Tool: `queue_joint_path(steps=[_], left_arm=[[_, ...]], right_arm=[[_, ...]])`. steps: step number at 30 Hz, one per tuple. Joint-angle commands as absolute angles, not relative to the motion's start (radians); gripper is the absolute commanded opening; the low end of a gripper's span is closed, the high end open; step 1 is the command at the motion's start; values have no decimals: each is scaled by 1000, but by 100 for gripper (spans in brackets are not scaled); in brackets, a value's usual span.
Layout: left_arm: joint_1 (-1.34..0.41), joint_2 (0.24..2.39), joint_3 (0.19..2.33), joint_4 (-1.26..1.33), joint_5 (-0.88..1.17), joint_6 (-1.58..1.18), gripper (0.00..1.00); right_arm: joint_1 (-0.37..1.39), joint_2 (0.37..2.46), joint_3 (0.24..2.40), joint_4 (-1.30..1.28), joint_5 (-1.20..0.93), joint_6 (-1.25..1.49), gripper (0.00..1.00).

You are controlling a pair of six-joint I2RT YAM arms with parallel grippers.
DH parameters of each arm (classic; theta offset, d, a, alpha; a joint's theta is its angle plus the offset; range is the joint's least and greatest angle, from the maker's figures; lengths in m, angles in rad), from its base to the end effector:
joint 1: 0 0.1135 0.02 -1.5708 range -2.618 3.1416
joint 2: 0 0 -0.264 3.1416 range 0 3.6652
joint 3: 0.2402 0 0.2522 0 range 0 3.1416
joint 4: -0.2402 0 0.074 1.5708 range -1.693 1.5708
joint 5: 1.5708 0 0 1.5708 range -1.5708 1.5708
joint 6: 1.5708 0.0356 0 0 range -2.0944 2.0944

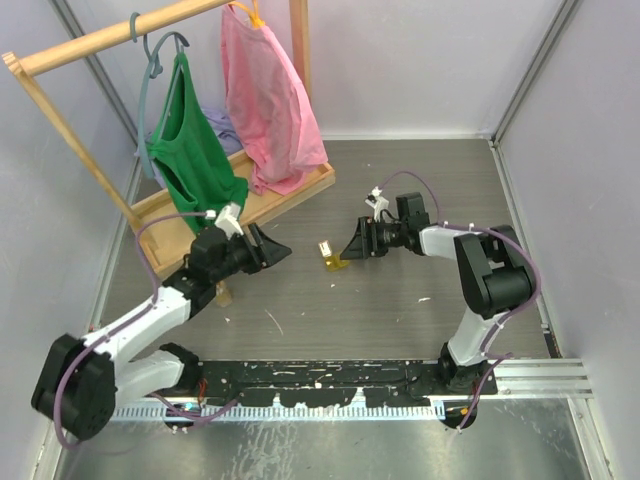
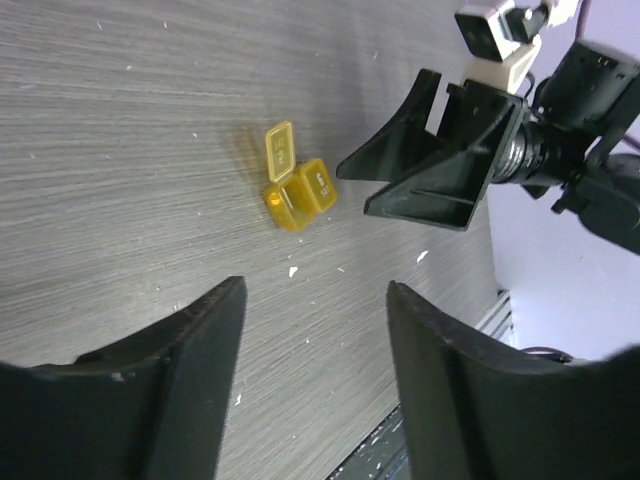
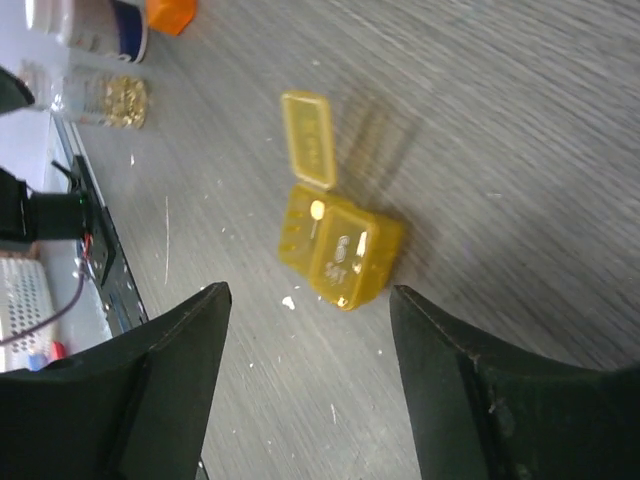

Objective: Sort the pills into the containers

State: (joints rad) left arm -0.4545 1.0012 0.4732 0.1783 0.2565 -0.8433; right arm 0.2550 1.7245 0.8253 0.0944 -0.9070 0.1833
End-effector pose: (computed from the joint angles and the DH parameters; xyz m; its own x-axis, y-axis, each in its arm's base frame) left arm 0.1949 -0.1053 0.2271 -0.6818 -0.4709 -0.5598 0.1949 0.6207 -0.7594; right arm 0.3087 0.1094 0.1508 -0.8103 -0.0952 -0.5782 -0.5452 0.4839 0.6845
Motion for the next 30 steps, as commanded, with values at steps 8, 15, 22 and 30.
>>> queue_joint_path(steps=[8,15,22,30], left_arm=[[-473,1420,726,161,179,-787,36],[-472,1672,870,133,184,-743,36],[-473,1813,966,122,239,-739,37],[-492,1896,1029,127,275,-739,36]], right_arm=[[229,1853,954,31,-894,218,59],[228,1920,992,-20,-937,211,54],[228,1942,1018,-80,-938,169,52],[247,1962,1052,-153,-894,122,49]])
